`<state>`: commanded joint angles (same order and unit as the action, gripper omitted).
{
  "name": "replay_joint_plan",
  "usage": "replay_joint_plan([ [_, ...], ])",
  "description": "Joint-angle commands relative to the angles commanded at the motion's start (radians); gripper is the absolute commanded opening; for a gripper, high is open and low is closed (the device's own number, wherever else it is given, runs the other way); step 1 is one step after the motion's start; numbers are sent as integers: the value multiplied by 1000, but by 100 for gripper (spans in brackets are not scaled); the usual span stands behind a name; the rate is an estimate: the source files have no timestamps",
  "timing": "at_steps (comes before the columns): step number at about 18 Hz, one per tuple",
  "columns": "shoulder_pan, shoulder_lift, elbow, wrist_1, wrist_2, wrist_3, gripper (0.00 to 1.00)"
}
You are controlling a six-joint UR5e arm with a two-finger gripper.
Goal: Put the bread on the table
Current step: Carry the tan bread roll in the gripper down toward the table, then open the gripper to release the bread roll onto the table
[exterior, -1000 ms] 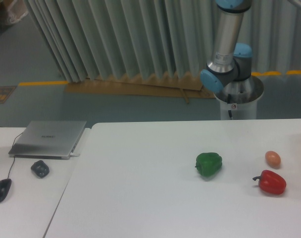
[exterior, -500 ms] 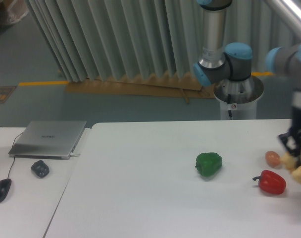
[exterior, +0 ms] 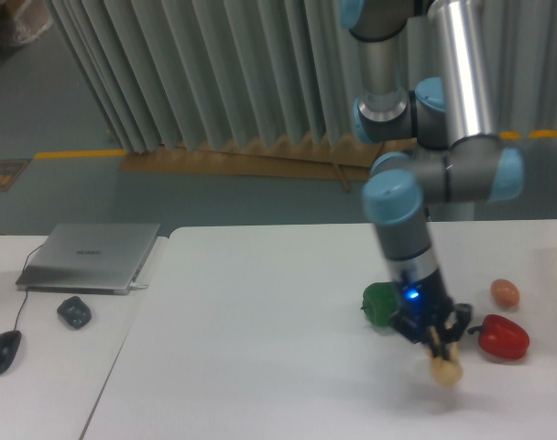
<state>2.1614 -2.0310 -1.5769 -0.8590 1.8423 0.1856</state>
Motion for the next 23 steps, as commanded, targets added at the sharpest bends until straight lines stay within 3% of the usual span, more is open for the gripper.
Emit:
replay_joint_plan([
  [3, 3, 3, 0, 0, 0, 5, 22],
  [4, 3, 3, 2, 0, 0, 5, 34],
  [5, 5, 3, 3, 2, 0, 5, 55],
  [7, 6, 9, 5, 0, -2, 8, 76],
  [8, 8, 12, 5, 0, -2, 20, 92],
  [9, 9, 17, 5, 0, -3, 40, 100],
  [20, 40, 43, -9, -8, -9, 167, 100],
  [23, 61, 86, -17, -12, -23, 244, 100],
])
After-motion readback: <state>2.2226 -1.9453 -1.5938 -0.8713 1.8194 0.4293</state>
